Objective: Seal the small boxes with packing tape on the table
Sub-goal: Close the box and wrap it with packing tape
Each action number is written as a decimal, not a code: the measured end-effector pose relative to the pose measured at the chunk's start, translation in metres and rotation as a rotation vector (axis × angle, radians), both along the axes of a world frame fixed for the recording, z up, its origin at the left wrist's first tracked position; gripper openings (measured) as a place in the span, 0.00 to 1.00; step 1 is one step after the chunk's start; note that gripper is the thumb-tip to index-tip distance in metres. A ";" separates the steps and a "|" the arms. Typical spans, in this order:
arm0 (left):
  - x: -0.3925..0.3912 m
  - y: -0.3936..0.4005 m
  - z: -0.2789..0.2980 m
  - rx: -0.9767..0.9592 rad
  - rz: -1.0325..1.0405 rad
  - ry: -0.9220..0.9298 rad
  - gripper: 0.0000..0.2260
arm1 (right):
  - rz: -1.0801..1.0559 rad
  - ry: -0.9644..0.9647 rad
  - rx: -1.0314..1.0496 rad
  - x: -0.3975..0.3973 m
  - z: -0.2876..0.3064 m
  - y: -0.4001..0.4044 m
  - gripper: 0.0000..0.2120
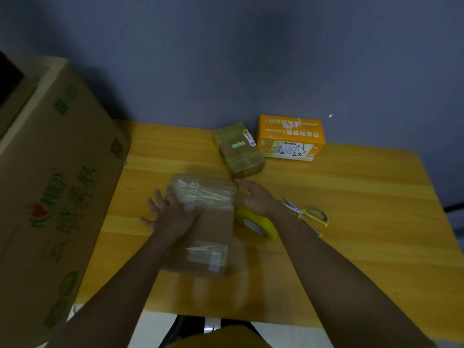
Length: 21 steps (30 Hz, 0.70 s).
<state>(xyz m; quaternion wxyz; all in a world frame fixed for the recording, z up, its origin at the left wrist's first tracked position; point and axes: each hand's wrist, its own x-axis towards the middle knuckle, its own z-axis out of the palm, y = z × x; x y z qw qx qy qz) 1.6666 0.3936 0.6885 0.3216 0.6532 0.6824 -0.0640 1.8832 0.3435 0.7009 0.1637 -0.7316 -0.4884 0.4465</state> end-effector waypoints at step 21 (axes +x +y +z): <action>-0.041 -0.033 -0.017 0.105 -0.075 0.055 0.40 | -0.333 -0.179 0.078 -0.006 -0.026 -0.039 0.16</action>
